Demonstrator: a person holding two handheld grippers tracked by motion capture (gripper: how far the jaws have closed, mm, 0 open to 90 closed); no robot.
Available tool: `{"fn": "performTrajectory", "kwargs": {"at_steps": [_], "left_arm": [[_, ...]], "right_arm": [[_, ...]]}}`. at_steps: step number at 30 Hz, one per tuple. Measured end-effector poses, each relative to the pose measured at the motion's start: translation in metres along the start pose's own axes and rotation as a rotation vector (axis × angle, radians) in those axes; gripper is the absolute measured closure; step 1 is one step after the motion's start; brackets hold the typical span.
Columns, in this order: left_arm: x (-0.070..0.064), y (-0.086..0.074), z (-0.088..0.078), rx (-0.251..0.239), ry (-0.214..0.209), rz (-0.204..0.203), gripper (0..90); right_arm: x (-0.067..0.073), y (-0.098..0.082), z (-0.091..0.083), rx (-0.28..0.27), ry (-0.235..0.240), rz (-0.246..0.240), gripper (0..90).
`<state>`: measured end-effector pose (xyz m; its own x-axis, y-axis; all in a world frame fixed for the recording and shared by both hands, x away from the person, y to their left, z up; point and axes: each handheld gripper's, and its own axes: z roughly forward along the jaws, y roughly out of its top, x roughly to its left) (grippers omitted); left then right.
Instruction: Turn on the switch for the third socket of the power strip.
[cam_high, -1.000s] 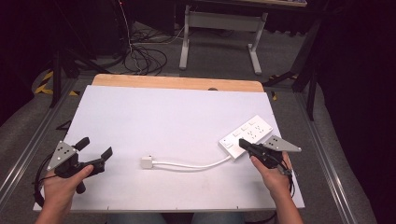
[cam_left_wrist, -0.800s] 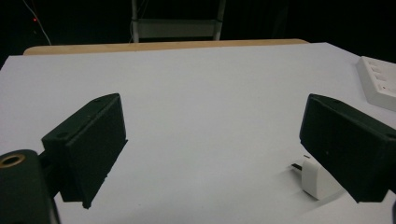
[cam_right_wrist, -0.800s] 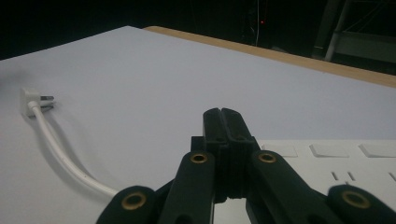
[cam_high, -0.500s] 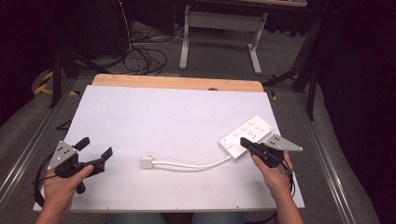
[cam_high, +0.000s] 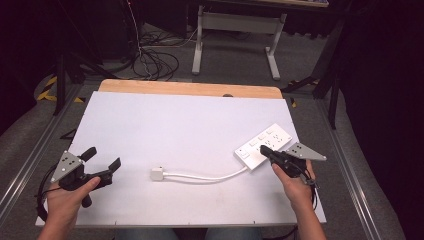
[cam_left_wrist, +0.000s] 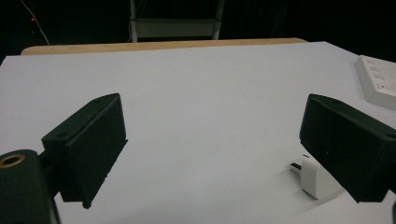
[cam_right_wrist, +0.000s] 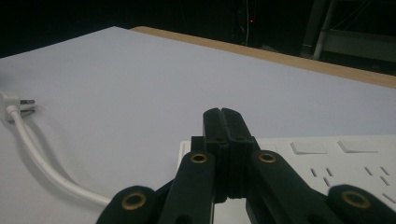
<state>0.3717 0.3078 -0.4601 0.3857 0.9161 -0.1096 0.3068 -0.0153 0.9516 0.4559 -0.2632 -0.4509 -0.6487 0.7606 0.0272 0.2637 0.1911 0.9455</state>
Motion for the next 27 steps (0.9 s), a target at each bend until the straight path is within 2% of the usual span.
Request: {"fn": "performTrajectory", "kwargs": {"at_steps": [8,21,27], "left_arm": [[0.0,0.0,0.002,0.004,-0.003,0.003,7.8],[0.0,-0.001,0.003,0.009,0.001,0.007,7.8],[0.001,-0.001,0.003,0.009,0.001,0.004,7.8]], "right_arm": [[-0.008,0.001,0.003,0.01,-0.033,0.009,90.0],[-0.019,0.003,0.005,0.013,-0.06,0.03,90.0],[-0.022,0.004,0.006,0.018,-0.07,0.025,90.0]]}}
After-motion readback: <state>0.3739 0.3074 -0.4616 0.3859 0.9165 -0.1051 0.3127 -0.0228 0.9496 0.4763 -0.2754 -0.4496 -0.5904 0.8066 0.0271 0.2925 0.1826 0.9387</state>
